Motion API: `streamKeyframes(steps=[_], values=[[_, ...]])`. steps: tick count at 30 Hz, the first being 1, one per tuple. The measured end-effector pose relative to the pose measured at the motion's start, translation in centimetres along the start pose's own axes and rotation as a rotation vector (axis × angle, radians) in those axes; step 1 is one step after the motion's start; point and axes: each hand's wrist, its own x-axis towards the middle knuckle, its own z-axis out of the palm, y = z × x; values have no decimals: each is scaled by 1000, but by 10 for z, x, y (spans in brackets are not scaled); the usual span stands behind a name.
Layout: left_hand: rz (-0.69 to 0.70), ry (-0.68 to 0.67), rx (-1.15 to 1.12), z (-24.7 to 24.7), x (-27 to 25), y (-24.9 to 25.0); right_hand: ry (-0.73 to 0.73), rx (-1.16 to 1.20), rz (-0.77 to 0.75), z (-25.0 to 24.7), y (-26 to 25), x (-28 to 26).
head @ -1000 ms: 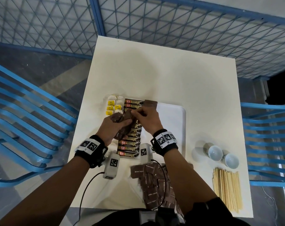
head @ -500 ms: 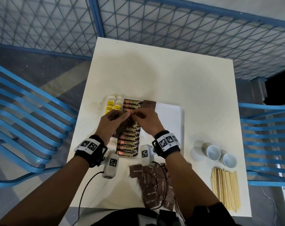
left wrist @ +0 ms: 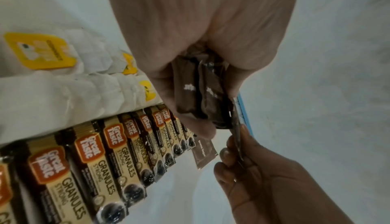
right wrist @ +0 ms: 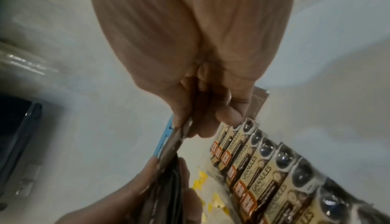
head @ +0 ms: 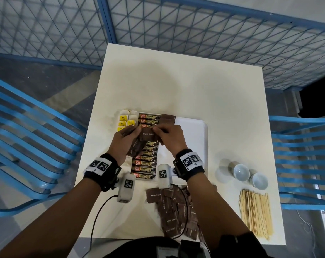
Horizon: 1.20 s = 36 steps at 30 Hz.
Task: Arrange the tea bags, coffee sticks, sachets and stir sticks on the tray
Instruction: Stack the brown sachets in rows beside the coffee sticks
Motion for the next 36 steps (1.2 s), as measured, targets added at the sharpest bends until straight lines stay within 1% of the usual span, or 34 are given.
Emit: streamKeyframes(steps=[3, 5, 11, 13, 15, 18, 20, 21, 23, 29, 36], values=[[2, -42, 71, -2, -2, -3, 67, 78, 11, -7, -2, -1], [10, -51, 107, -3, -4, -4, 78, 119, 17, -10, -2, -2], [19, 6, 128, -5, 1, -8, -37, 91, 35, -6, 2, -9], [13, 3, 153, -6, 2, -9, -42, 111, 35, -5, 6, -9], [-5, 3, 145, -7, 3, -10, 2, 115, 45, -9, 10, -7], [-41, -6, 88, -13, 5, -10, 156, 105, 119, -20, 26, 4], [-64, -25, 55, -19, 7, -12, 245, 7, 161, -27, 38, 13], [-73, -34, 53, -21, 7, -13, 266, -44, 173, -29, 43, 16], [-79, -47, 65, -25, 7, -15, 272, -111, 187, -30, 48, 19], [-86, -71, 99, -29, 5, -17, 271, -161, 175, -23, 54, 25], [-96, -67, 85, -29, 8, -13, 295, -145, 196, -19, 47, 27]])
